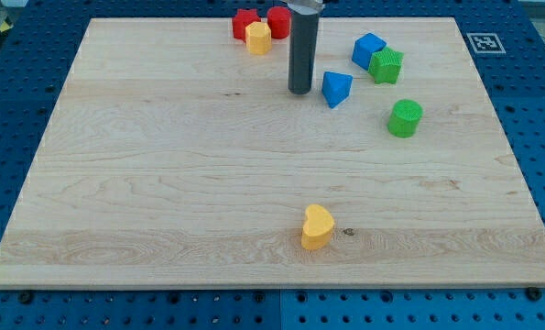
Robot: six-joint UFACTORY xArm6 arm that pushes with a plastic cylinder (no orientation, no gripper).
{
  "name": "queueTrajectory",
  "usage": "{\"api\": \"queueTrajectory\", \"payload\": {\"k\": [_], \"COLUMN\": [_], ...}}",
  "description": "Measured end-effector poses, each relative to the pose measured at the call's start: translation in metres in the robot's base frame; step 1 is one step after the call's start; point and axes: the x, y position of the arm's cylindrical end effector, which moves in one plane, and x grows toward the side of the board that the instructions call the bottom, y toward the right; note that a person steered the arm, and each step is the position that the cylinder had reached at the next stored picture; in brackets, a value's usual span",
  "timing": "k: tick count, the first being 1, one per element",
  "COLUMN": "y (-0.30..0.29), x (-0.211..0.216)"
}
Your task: Push the blue triangle towards bottom
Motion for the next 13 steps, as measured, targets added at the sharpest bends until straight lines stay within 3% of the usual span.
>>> {"api": "queueTrajectory", "payload": {"k": [2, 6, 7, 9, 11, 13], "y": [0.074, 0.076, 0.098, 0.107, 0.070, 0.074], "x": [0.005, -0.036, -0.006, 0.002, -0.042, -0.048]}}
